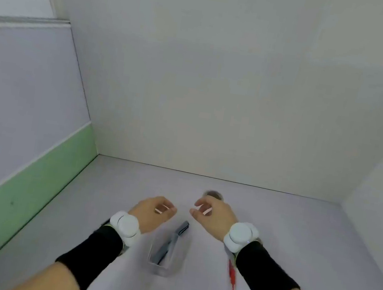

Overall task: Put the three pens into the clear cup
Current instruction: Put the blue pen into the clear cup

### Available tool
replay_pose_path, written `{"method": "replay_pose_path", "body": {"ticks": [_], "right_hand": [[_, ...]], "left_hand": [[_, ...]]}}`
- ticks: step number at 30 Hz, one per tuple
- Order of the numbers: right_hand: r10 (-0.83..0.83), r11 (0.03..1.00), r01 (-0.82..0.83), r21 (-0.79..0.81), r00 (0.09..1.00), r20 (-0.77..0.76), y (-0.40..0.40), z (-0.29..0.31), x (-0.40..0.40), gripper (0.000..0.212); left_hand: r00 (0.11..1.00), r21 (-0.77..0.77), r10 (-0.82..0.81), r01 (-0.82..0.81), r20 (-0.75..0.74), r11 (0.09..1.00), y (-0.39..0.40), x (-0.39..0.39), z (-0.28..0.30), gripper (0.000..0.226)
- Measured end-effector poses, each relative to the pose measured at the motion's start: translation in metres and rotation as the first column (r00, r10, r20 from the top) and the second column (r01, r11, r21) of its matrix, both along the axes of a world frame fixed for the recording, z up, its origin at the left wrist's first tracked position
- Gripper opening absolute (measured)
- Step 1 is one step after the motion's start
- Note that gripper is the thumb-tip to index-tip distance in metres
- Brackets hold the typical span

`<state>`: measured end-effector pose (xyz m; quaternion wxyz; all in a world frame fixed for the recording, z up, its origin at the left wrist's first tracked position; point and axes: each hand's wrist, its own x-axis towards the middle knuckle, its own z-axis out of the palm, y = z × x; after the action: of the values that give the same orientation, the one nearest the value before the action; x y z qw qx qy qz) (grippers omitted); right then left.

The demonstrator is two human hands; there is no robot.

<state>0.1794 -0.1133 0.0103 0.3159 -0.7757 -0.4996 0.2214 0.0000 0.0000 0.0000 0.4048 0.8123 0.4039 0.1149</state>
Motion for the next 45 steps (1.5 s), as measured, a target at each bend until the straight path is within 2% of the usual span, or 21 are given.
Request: {"method": "replay_pose_path", "body": {"ticks": [5, 9, 13, 20, 29, 36, 41, 45], "right_hand": [[-0.040, 0.998, 0.037, 0.052, 0.997, 0.059, 0.003, -0.026, -0.005, 0.022], [-0.020, 1.000, 0.020, 0.002, 0.995, 0.096, -0.014, -0.029, -0.020, 0.034], [-0.043, 0.999, 0.044, -0.023, 0.997, 0.069, -0.030, -0.029, -0.029, 0.042], [-0.069, 0.997, 0.070, -0.018, 0.997, 0.035, -0.034, -0.033, -0.026, 0.044], [-0.034, 0.994, 0.027, -0.106, 0.997, -0.064, 0.001, -0.055, -0.021, 0.052], [-0.038, 0.997, 0.032, -0.076, 0.997, -0.069, 0.015, -0.063, -0.022, 0.038], [-0.033, 0.997, 0.024, -0.078, 0.993, -0.113, 0.011, -0.061, -0.023, 0.028], [-0.061, 0.998, 0.051, -0.045, 0.964, -0.259, 0.003, -0.056, -0.024, 0.022]], "left_hand": [[0.997, -0.044, -0.038, 0.040, 0.062, 0.998, -0.008, -0.009, -0.015, 0.045], [0.995, 0.000, -0.046, 0.046, 0.092, 0.999, -0.032, -0.023, -0.019, 0.053], [0.995, -0.025, -0.031, 0.034, 0.090, 0.999, -0.045, -0.027, -0.017, 0.054], [0.997, 0.023, -0.039, 0.037, 0.068, 0.999, -0.051, -0.024, -0.020, 0.049], [0.988, -0.068, 0.010, 0.000, 0.151, 0.998, -0.035, -0.023, -0.048, 0.041], [0.981, -0.084, -0.026, 0.043, 0.191, 0.996, -0.035, -0.029, -0.051, 0.028], [0.964, -0.158, -0.042, 0.086, 0.262, 0.984, -0.039, -0.033, -0.048, 0.032], [0.939, -0.193, -0.061, 0.133, 0.340, 0.972, -0.046, -0.037, -0.043, 0.035]]}}
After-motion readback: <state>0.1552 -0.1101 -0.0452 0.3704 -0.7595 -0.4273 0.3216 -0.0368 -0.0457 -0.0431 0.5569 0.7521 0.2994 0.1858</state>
